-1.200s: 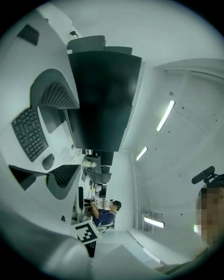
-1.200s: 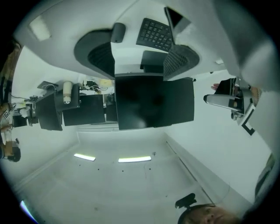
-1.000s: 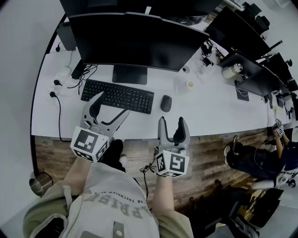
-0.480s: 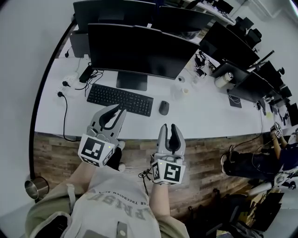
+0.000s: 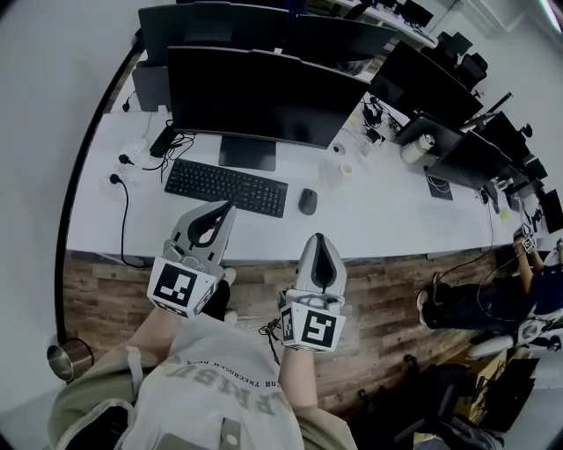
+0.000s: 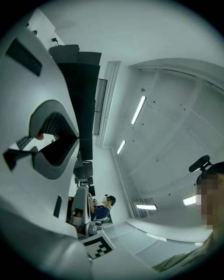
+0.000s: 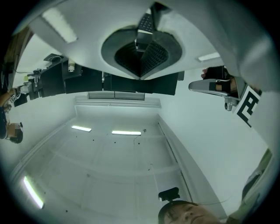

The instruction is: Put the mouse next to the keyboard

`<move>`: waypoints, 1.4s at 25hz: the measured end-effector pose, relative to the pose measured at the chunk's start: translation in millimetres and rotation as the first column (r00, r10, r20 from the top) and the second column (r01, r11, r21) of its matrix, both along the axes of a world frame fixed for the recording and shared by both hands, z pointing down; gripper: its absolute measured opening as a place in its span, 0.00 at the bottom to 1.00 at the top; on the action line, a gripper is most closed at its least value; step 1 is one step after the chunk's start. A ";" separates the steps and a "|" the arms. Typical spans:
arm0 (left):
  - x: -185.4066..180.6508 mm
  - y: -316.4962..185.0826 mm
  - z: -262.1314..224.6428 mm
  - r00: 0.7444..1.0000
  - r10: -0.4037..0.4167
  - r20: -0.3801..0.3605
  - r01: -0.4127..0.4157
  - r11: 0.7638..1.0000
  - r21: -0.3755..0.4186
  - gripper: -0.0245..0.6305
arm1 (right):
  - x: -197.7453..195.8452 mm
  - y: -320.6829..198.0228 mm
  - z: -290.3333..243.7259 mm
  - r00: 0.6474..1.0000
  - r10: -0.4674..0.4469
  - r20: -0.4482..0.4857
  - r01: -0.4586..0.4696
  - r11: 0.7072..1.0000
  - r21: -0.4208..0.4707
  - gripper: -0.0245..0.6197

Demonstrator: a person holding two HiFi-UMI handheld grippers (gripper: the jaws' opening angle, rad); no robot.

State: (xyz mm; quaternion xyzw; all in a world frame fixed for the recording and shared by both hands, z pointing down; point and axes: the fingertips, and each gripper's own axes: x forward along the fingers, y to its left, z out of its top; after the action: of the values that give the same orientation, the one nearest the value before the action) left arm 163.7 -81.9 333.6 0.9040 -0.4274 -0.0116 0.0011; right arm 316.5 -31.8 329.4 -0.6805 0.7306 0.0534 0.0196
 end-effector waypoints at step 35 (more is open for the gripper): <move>-5.2 -31.9 5.5 1.000 0.004 -0.006 -0.004 1.000 -0.017 0.05 | 7.4 -27.0 0.6 0.998 0.055 -0.027 -0.055 0.998 0.007 0.04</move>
State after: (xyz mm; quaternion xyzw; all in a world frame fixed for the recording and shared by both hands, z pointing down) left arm 158.6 -113.8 339.1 0.9047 -0.4258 -0.0105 0.0101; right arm 323.9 -58.8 330.0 -0.6995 0.7116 0.0656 0.0105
